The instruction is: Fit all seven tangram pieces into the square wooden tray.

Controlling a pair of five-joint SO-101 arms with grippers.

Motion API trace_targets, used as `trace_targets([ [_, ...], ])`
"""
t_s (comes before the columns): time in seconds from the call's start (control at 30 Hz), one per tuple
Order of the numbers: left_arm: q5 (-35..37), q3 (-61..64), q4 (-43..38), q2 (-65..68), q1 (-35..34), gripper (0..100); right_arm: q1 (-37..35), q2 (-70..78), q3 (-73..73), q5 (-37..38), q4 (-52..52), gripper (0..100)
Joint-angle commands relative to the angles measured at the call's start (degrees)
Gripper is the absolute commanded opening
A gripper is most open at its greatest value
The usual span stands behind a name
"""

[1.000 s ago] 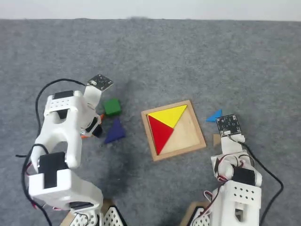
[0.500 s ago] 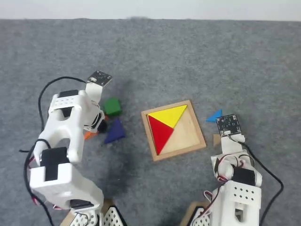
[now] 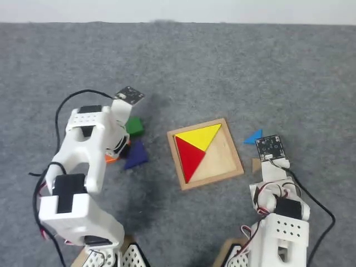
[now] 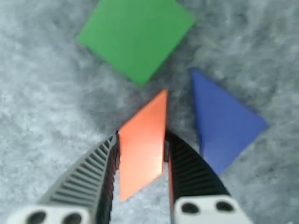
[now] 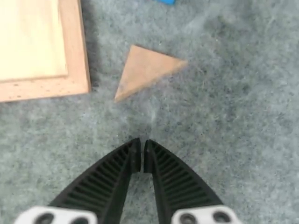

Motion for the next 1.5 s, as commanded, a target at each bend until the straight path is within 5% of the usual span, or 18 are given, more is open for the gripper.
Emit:
trace_targets([
  [0.0, 4.40, -4.35, 3.25, -0.35, 4.13, 1, 0.13, -1.01, -0.44, 0.97, -1.36, 3.5],
  [0.37, 23.65, -27.91, 17.58, 0.18, 19.34, 1, 0.13, -1.01, -0.44, 0.70, -1.36, 3.5],
  [0.7, 51.60, -34.77, 15.47, 6.77, 36.57, 1, 0.13, -1.01, -0.44, 0.53, -1.36, 3.5],
  [0.93, 64.00, -42.86, 12.92, 20.04, 39.56, 1, 0.13, -1.01, -0.44, 0.53, -1.36, 3.5],
  [1.13, 72.62, -49.01, 12.92, 24.09, 40.53, 1, 0.13, -1.01, -0.44, 0.53, -1.36, 3.5],
  [1.47, 72.26, -49.63, 12.92, 24.88, 45.80, 2, 0.13, -1.01, -0.44, 0.53, -1.36, 3.5],
])
